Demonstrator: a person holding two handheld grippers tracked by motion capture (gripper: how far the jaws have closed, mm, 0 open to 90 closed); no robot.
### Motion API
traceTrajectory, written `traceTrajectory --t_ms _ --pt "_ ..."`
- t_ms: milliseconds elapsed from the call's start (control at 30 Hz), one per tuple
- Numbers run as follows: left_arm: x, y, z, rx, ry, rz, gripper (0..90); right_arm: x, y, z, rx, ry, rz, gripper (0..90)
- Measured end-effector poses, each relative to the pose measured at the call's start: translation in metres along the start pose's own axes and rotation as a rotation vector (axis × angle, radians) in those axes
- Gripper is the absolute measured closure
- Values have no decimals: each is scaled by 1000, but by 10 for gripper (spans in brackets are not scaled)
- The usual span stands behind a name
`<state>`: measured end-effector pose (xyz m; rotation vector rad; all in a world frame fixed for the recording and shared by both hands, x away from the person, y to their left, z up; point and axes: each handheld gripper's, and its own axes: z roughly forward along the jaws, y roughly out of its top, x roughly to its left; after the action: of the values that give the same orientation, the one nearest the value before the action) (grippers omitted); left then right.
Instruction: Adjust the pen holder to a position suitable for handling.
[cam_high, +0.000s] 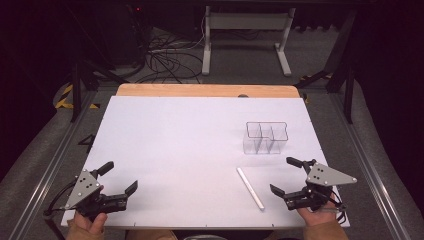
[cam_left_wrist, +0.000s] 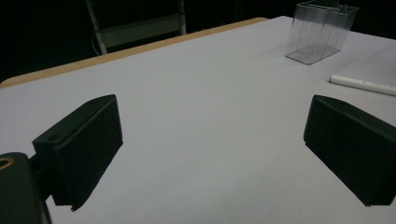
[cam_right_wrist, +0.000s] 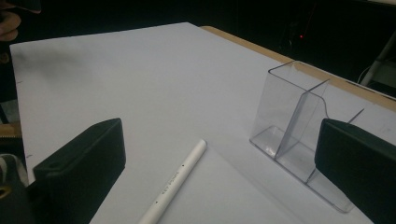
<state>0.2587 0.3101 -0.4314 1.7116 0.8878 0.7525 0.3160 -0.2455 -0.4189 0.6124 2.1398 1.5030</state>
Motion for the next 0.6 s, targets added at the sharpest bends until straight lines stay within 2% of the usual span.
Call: traceTrajectory --t_ms 200,500,600 --pt "-2 0 0 2 -1 1 52 -5 10 -1 -4 -7 -8 21" --pt "-2 0 0 3 -2 1 53 -14 22 7 18 -5 -8 14" --pt "-2 0 1 3 -3 2 54 -12 30 10 30 -11 -40 14"
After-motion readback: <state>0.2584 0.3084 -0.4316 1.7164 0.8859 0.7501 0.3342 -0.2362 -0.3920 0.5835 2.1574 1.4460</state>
